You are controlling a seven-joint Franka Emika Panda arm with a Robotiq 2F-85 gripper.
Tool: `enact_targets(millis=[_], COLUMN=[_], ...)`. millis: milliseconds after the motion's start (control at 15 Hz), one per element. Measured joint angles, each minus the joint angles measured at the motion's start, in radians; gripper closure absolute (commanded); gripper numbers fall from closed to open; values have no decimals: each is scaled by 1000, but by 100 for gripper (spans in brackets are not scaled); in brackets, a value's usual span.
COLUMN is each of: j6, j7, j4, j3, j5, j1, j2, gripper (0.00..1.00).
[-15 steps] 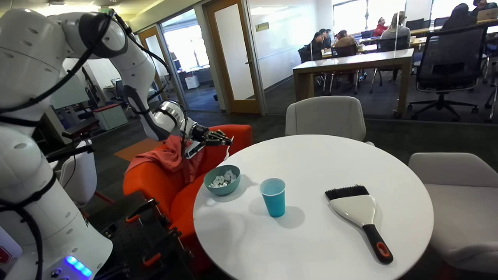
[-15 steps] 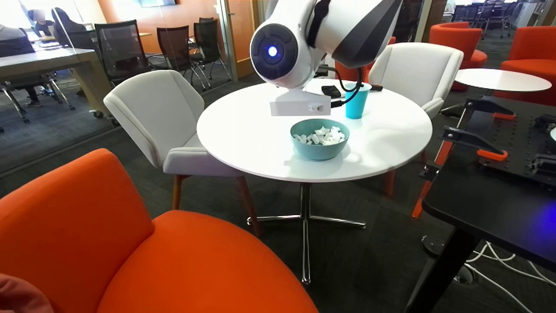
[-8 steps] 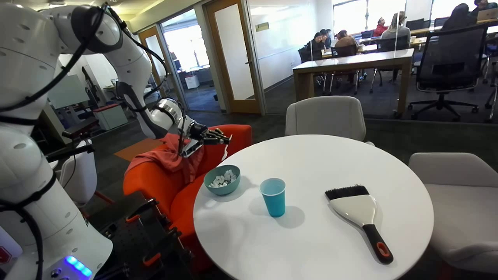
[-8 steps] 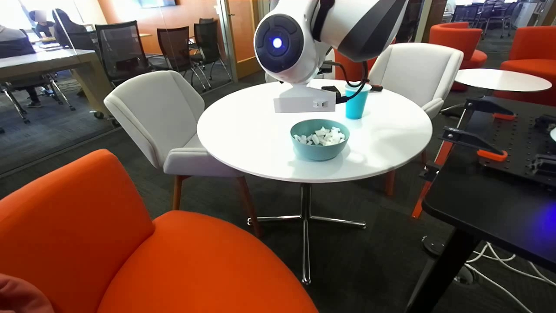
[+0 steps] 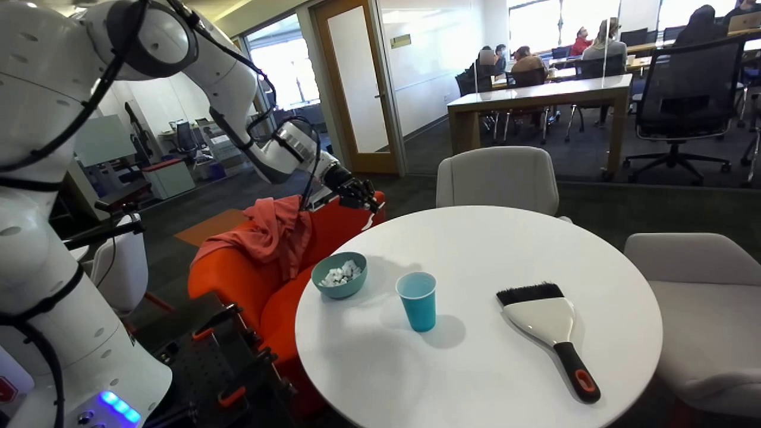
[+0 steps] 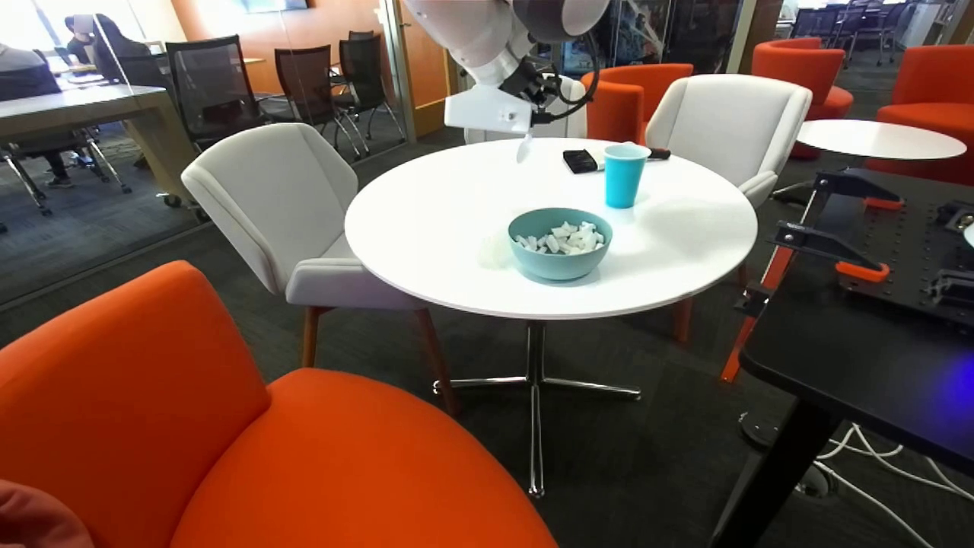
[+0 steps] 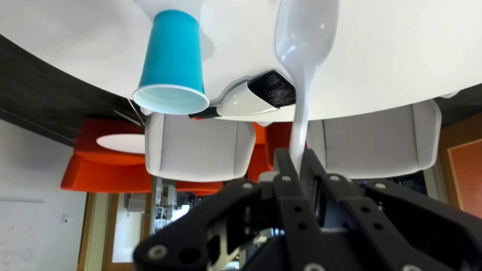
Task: Use the spoon to stir the contents of the bowl
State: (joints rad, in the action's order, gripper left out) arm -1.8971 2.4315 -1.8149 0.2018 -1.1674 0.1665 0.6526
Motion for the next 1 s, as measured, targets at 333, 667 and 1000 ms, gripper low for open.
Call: enact_targets(millis=[333,667,1000], j6=[-222,-427,-660], j7=[-105,-89,2], j4=[106,165,187], j3=[-57,-124,-278], j5=[238,484,602], j1=[-73,-63,24], j2=[44,139,242], gripper=[97,97,97])
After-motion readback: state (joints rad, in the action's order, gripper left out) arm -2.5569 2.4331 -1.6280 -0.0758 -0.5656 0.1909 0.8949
